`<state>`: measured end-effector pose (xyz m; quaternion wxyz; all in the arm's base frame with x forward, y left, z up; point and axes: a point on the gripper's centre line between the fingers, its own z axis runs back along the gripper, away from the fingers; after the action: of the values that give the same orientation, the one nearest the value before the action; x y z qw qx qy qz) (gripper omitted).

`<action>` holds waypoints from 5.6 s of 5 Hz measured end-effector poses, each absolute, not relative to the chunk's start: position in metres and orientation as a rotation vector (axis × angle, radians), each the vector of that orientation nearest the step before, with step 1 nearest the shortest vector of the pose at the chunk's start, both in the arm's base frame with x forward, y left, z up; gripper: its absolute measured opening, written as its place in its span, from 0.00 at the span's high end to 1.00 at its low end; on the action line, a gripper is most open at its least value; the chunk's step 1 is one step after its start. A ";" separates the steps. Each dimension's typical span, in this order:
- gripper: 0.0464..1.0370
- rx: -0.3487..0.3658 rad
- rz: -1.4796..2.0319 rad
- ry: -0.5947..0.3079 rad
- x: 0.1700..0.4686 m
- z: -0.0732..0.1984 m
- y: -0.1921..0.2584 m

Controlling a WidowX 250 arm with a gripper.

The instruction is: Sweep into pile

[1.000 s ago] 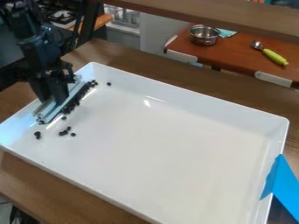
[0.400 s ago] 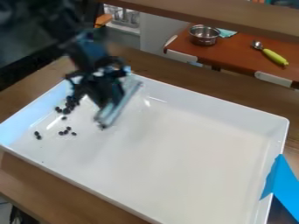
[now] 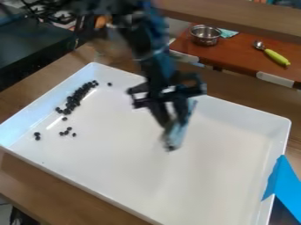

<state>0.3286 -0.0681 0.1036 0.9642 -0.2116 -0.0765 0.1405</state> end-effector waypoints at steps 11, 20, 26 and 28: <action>0.69 -0.408 0.099 -0.212 0.281 0.080 -0.188; 0.69 -0.233 0.064 -0.172 0.264 0.049 -0.093; 0.69 -0.349 0.078 -0.200 0.271 0.072 -0.021; 0.69 -0.365 0.181 -0.163 0.298 0.080 -0.046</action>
<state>0.2984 -0.0463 0.0800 0.9760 -0.1811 -0.0809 0.0899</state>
